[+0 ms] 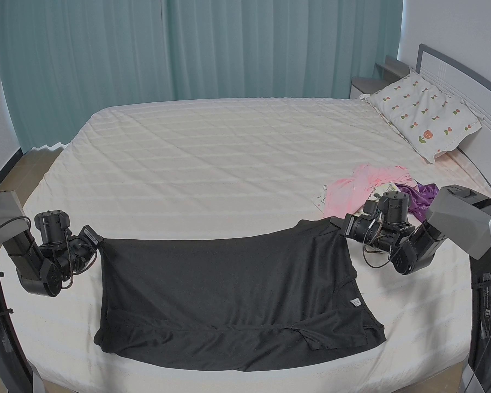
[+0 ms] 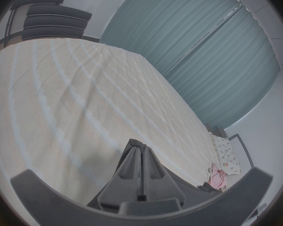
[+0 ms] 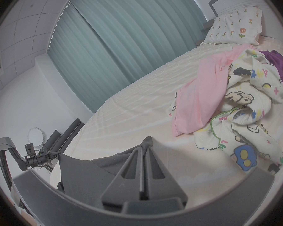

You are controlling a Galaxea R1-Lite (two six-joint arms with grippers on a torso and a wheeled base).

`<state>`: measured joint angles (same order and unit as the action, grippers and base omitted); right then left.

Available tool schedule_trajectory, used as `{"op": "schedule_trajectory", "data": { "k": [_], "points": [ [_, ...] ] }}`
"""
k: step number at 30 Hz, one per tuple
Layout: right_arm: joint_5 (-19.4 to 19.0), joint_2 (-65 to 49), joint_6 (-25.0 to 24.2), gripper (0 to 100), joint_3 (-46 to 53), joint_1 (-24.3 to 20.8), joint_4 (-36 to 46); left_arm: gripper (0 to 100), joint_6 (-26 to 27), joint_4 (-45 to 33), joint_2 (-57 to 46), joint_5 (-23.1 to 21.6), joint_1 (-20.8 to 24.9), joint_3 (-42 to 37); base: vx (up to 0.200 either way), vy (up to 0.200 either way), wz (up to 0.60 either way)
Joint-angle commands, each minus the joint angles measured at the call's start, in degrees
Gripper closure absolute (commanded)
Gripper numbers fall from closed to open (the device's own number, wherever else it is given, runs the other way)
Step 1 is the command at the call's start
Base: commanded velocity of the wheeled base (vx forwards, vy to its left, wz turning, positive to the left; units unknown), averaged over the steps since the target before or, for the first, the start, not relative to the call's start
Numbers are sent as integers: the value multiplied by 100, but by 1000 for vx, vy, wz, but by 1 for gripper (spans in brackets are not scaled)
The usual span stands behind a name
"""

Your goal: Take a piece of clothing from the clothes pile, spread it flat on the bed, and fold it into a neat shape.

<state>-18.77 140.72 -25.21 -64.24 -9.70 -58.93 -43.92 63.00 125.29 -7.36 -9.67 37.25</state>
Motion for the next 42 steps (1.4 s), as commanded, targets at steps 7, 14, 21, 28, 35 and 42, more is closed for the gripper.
{"op": "schedule_trajectory", "data": {
  "k": [7, 14, 21, 28, 35, 42],
  "points": [
    [-144, -607, -10, 100, 1160, 30, -593, 100, 297, 46, -146, -2, -26, -447, 0, 0, 0],
    [-434, -993, 34, 100, 2091, 48, -743, 100, 472, 46, -225, -11, -35, -799, 0, 0, 0],
    [-636, -976, 526, 100, 2926, 109, -769, 100, 806, 133, -225, -72, -44, -1572, 0, 0, 0],
    [-786, -818, 684, 100, 3568, 118, -1086, 100, 991, 643, 65, -90, -26, -2143, 0, 0, 0],
    [-786, -624, 781, 100, 3840, 109, -1270, 100, 1158, 1074, 452, -107, -18, -2530, 0, 0, 0],
    [-795, -589, 772, 0, 4060, 109, -1376, 0, 1246, 1707, 584, -354, -9, -3189, 0, 0, 0]
  ]
}}
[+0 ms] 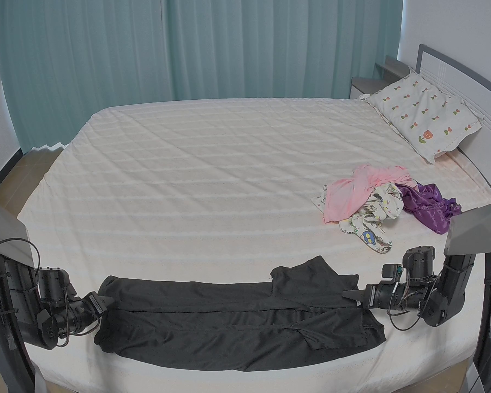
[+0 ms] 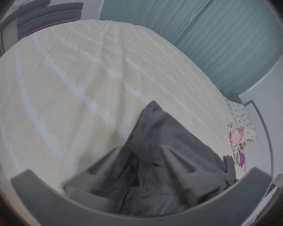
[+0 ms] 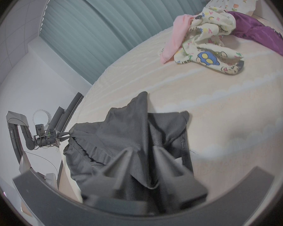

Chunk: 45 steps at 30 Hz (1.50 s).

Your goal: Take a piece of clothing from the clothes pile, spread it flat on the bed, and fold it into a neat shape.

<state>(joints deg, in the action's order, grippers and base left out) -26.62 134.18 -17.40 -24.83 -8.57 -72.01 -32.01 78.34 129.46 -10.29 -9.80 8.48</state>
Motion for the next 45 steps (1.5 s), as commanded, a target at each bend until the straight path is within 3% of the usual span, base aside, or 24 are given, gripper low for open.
{"op": "schedule_trajectory", "data": {
  "k": [1, 12, 14, 15, 16, 19, 26, 31, 32, 45],
  "points": [
    [-9, 20, -36, 0, 137, 4, -94, 0, 90, 235, 158, -61, 5, -409, 0, 0, 0],
    [-9, -525, -510, 0, 13, 40, -243, 0, -112, 947, 17, -105, -250, -813, 0, 0, 0],
    [-9, -481, -625, 0, -136, -13, -226, 0, -613, 982, -106, -184, -250, -761, 0, 0, 0],
    [-9, -481, -625, 0, -136, -13, -226, 0, -613, 982, -106, -184, -250, -761, 0, 0, 0],
    [-9, -428, -748, 0, -320, -75, -173, 0, -1176, 1034, -229, -351, -242, -681, 0, 0, 0],
    [-9, -270, -923, 0, -575, -127, 3, 0, -1800, 1052, -317, -711, -224, -558, 0, 0, 0],
    [-80, 240, -959, 0, -848, -321, 135, 0, -2055, 1061, -308, -747, 84, -435, 0, 0, 0],
    [-176, 328, -950, 0, -874, -373, 170, 0, -2538, 1061, -255, -755, 198, -304, 0, 0, 0],
    [-176, 328, -950, 100, -874, -373, 170, 0, -2538, 1061, -255, -755, 198, -304, 0, 0, 0],
    [-124, -235, -888, 100, 75, -294, 161, 0, -2617, 1061, -229, -738, 198, -286, 0, 0, 0]
  ]
}}
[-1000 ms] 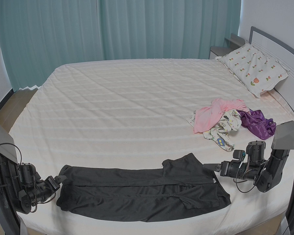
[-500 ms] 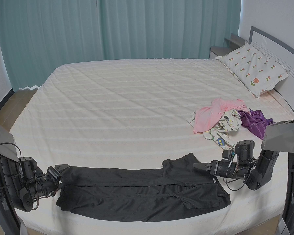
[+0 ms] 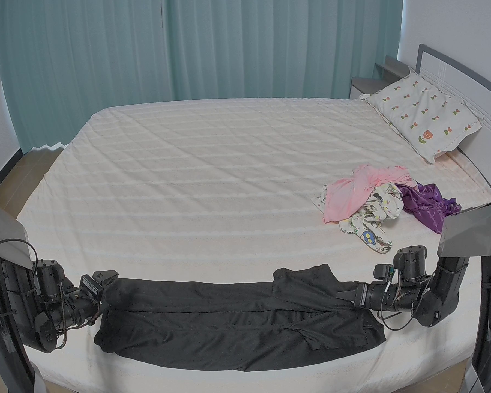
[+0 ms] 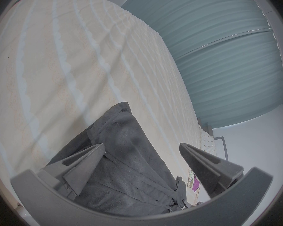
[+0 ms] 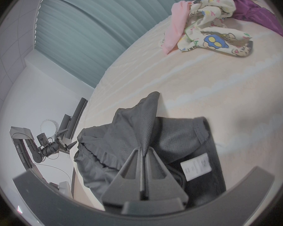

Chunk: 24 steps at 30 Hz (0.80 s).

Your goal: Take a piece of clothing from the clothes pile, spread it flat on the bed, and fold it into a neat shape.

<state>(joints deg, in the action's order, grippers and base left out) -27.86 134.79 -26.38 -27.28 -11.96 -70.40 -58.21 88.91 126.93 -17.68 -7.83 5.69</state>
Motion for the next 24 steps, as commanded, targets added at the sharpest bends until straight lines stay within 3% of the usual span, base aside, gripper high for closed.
{"op": "schedule_trajectory", "data": {
  "k": [1, 13, 14, 20, 24],
  "points": [
    [-1, -313, 19, 100, 373, 71, -9, 0, 3, 4, 25, 1, 0, -7, 0, 0, 0],
    [-1, -172, 564, 100, 610, 159, -26, 0, 82, 4, 69, 1, 9, -24, 0, 0, 0],
    [-1, -172, 573, 0, 619, 176, -70, 0, 82, 4, 78, 1, 9, -24, 0, 0, 0],
    [-27, -357, 546, 0, 575, 326, -123, 0, 99, 4, -37, 282, -79, 64, 0, 0, 0],
    [-62, -383, 476, 0, 522, 502, -149, 0, 381, -198, -397, 440, -175, 239, 0, 0, 0]
  ]
}}
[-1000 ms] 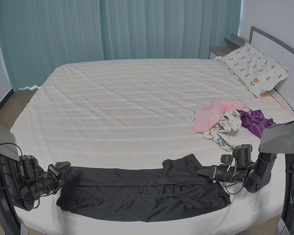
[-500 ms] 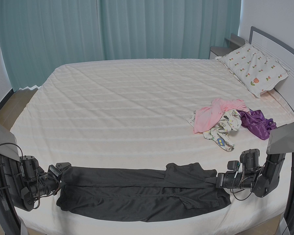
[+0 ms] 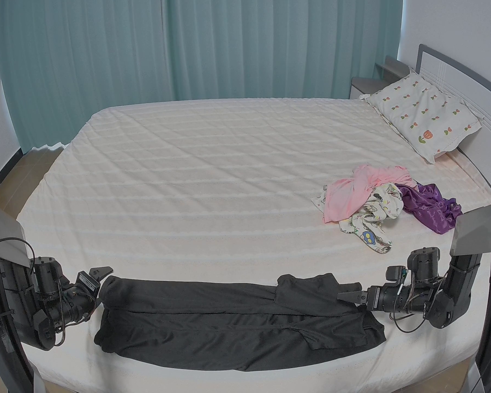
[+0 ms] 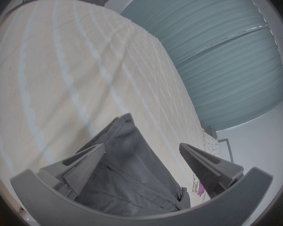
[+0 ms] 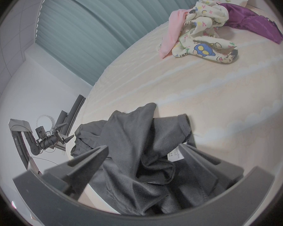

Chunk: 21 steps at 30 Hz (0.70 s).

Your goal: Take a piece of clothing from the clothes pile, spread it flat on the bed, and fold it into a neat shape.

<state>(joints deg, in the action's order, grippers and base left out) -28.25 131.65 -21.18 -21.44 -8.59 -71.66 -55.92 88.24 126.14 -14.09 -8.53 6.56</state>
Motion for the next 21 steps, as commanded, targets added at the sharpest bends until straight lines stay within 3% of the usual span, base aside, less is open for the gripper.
{"op": "schedule_trajectory", "data": {
  "k": [1, 6, 14, 21],
  "points": [
    [-32, -69, -45, 0, -79, 165, -24, 0, 178, -166, -335, 91, -113, 170, 0, 0, 0],
    [12, -69, -352, 0, -264, 200, -33, 0, 336, -1019, -546, 275, -149, 610, 0, 0, 0],
    [109, -860, -827, 0, -132, 191, 29, 0, 529, -1089, -652, 135, -140, 38, 0, 0, 0],
    [882, -930, -1178, 0, 527, 77, -50, 0, 644, -1089, -573, -129, -131, -164, -29, 0, 0]
  ]
}}
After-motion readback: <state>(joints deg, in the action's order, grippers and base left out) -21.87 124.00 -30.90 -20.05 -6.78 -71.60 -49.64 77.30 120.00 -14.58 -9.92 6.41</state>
